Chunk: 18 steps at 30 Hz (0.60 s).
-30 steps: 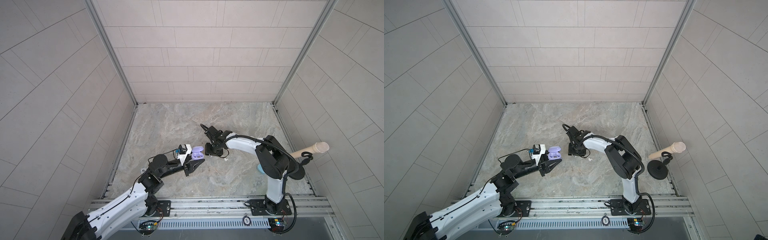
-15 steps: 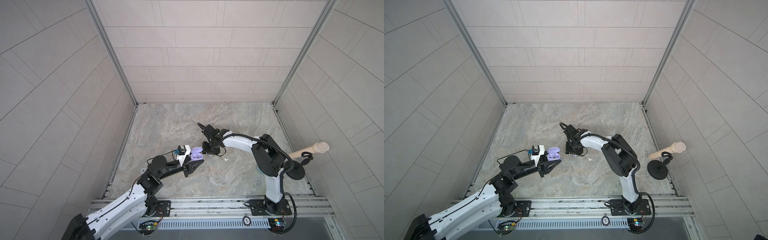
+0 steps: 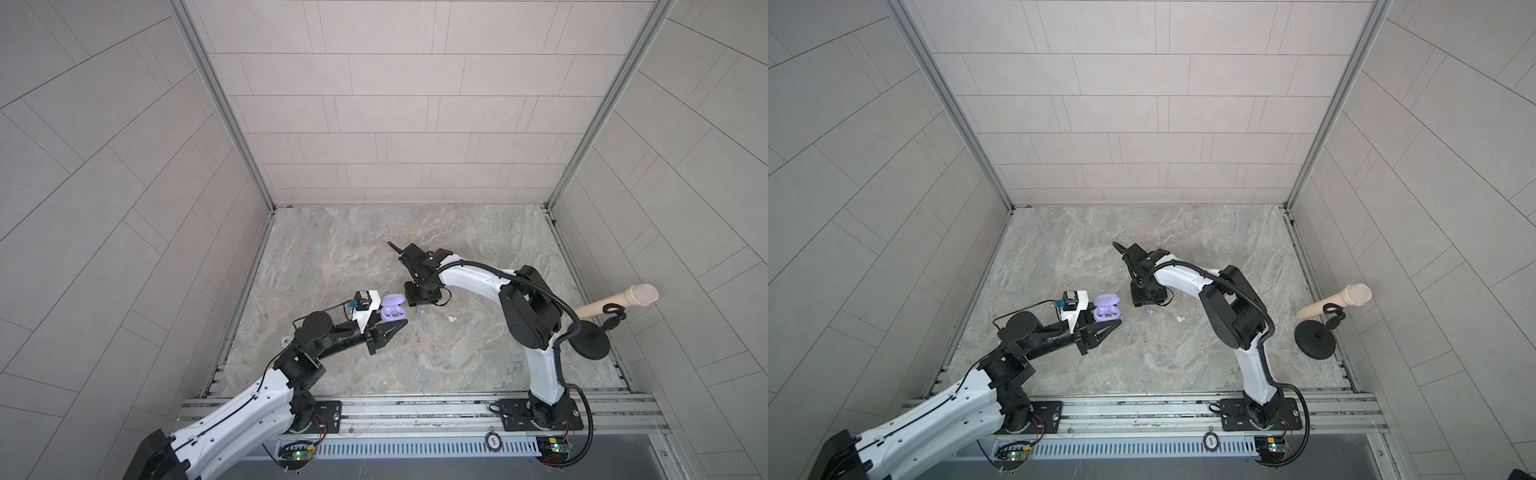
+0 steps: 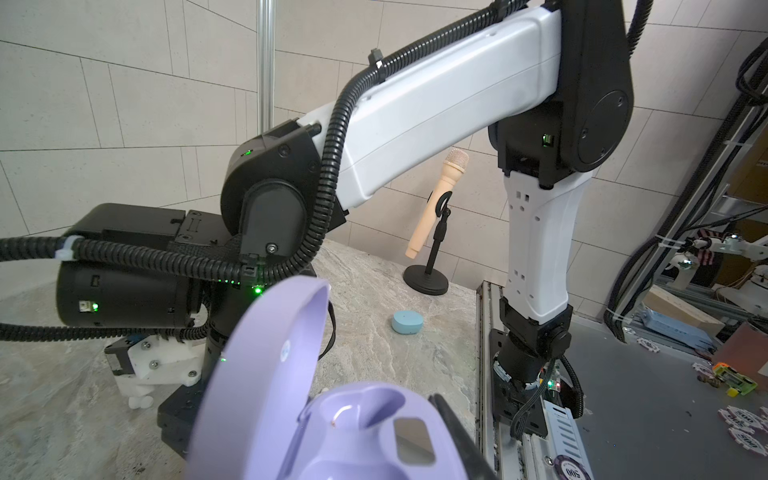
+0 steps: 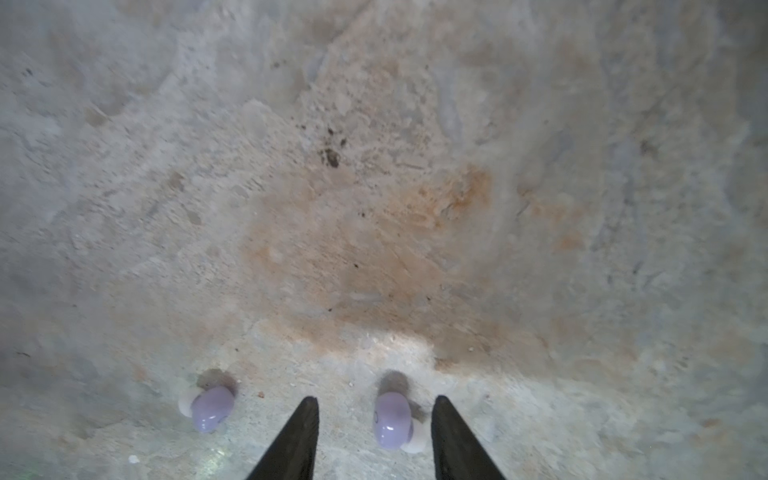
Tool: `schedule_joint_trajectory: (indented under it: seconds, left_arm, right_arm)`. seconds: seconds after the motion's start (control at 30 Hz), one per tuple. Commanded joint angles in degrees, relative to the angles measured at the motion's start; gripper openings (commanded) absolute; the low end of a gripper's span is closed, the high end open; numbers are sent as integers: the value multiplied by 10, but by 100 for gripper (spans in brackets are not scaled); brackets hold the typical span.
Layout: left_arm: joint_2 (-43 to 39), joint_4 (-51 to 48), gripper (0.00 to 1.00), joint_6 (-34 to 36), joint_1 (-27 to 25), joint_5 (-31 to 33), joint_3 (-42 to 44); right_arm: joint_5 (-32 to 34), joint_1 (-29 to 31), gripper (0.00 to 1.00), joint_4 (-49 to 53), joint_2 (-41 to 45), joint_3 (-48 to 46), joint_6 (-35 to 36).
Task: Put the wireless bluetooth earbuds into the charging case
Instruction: 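Lower the right gripper and close it on the lilac earbud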
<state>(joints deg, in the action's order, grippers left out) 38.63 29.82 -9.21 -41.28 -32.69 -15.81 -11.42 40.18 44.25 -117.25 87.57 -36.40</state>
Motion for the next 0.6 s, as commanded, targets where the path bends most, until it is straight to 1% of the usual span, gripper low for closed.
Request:
schedule_joint_trajectory:
  seconds: [0.0,0.23,0.57]
  left_arm:
    - [-12,7,9,-3,1,2,5]
    - [-13,5,9,-2,1,2,4]
    - [-14,5,9,-1,0,3,6]
  right_arm:
    - [13,4,44,33,-6,2,11]
    - [5,5,37,29,-16,5,9]
    - [11,4,32,42,-28,21,19]
